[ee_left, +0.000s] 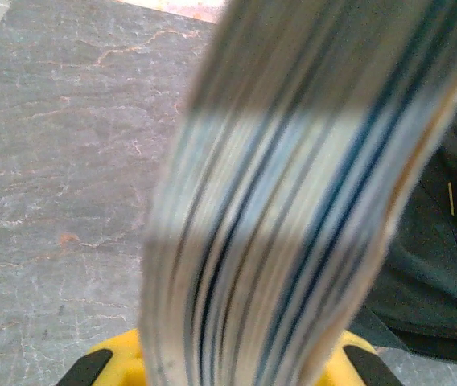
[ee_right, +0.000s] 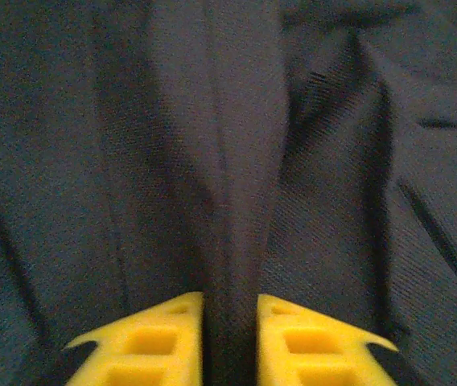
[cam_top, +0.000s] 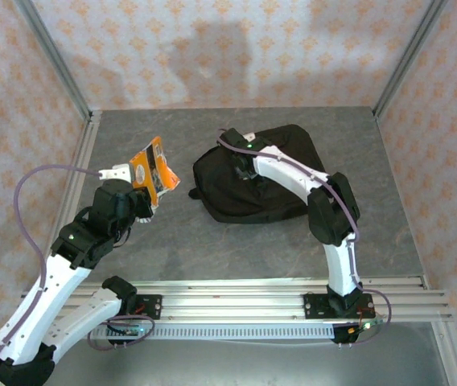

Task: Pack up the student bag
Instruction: Open the student bag at the center of the table.

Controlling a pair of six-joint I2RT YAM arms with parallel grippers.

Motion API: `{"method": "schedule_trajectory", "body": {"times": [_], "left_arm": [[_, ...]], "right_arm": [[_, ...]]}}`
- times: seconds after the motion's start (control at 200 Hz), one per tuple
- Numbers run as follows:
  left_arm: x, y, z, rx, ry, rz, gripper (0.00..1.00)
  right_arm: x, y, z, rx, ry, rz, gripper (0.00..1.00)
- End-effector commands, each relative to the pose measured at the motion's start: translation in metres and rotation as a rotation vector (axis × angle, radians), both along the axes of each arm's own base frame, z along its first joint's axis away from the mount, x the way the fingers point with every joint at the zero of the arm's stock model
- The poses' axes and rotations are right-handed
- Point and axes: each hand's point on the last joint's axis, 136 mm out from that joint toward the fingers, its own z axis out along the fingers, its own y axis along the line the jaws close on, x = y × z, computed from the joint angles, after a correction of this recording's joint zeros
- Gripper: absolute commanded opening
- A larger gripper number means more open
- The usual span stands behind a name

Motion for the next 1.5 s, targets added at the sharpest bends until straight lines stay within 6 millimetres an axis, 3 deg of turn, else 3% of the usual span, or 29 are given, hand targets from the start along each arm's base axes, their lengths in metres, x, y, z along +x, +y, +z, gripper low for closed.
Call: {"method": "schedule_trajectory", "body": {"times": [0.0, 0.185, 0.445, 0.6, 0.756, 0.866, 1.056, 1.231, 1.346, 1.426, 1.496], "left_arm": [[0.010, -0.008, 0.016, -0.062, -0.054, -0.007, 0.00], [0.016, -0.025, 0.024, -0.158, -0.033, -0.039, 0.00], [0.034, -0.032, 0.024, -0.223, -0.034, -0.002, 0.00], [0.042, -0.040, 0.035, -0.261, -0.083, -0.028, 0.00], [0.054, -0.073, 0.041, -0.406, -0.079, -0.130, 0.00], [0.064, -0.098, 0.032, -0.538, -0.033, -0.175, 0.00], [0.077, -0.120, 0.016, -0.724, 0.024, -0.172, 0.00], [0.087, -0.133, 0.017, -0.853, 0.039, -0.171, 0.00], [0.092, -0.141, 0.027, -0.918, 0.018, -0.200, 0.00], [0.094, -0.148, 0.035, -0.964, -0.003, -0.235, 0.00], [0.096, -0.154, 0.041, -1.001, -0.022, -0.267, 0.00]], "right_arm": [[0.004, -0.007, 0.026, 0.029, -0.047, 0.005, 0.03], [-0.003, -0.010, 0.062, 0.207, -0.048, 0.057, 0.00], [-0.010, -0.036, 0.091, 0.578, 0.003, 0.043, 0.00], [-0.018, -0.037, 0.109, 0.735, 0.005, 0.086, 0.00], [-0.018, -0.044, 0.112, 0.777, -0.001, 0.074, 0.00], [-0.019, -0.046, 0.109, 0.787, 0.005, 0.060, 0.00], [-0.019, -0.043, 0.108, 0.818, 0.022, 0.046, 0.00], [-0.019, -0.040, 0.109, 0.840, 0.033, 0.042, 0.00], [-0.019, -0.038, 0.114, 0.852, 0.032, 0.050, 0.28], [-0.017, -0.042, 0.120, 0.840, 0.007, 0.034, 0.55], [-0.015, -0.048, 0.130, 0.823, -0.037, 0.011, 0.66]]}}
